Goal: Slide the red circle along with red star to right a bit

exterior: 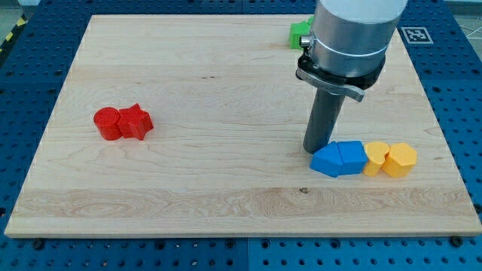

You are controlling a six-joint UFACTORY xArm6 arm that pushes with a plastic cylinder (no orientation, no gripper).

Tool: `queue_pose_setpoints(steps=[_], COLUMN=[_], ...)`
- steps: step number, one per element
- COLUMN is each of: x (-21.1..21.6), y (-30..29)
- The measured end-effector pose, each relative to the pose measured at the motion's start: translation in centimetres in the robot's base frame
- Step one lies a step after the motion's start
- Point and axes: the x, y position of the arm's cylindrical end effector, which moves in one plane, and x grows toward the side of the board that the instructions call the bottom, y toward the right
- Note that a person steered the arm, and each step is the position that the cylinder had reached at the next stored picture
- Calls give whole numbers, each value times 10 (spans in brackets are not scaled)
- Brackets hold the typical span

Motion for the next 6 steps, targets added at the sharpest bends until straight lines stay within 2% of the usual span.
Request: queue_pose_setpoints(steps=[2,4,6], x=[-1,-30,-43], y=[-56,-122,-165])
